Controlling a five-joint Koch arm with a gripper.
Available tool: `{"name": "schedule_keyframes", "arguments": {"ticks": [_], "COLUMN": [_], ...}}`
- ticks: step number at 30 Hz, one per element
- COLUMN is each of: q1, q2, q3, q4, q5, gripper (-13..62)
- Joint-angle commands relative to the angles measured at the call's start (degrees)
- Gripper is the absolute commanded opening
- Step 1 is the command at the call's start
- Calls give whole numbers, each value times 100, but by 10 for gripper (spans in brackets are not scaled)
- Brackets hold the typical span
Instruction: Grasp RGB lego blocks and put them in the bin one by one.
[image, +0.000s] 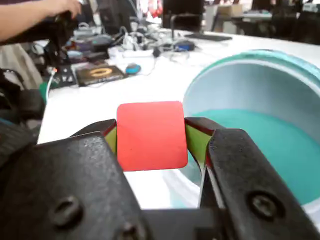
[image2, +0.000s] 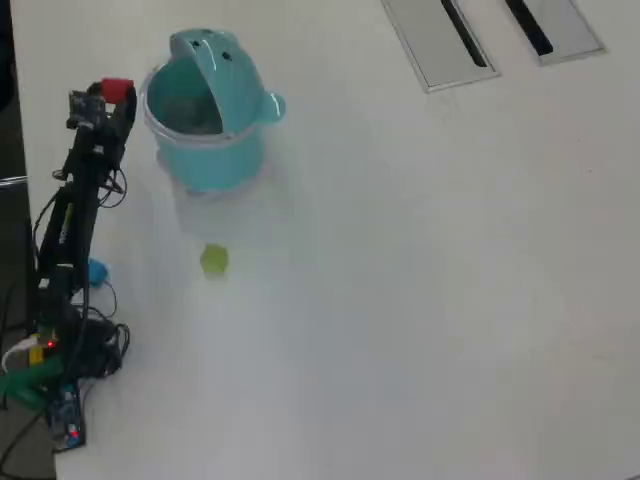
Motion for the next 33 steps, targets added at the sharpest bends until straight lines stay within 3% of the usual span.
{"name": "schedule_keyframes", "arguments": {"ticks": [1,22,29,33], "q1": [9,703,861,879], "q2": [35,-2470,-2575,-2522], "q3": [-844,-3621,-3604,-3604], "q4": [-545,-519,-519,-439], "q5": [-9,299,70,70], "gripper": [98,100,226,255]}}
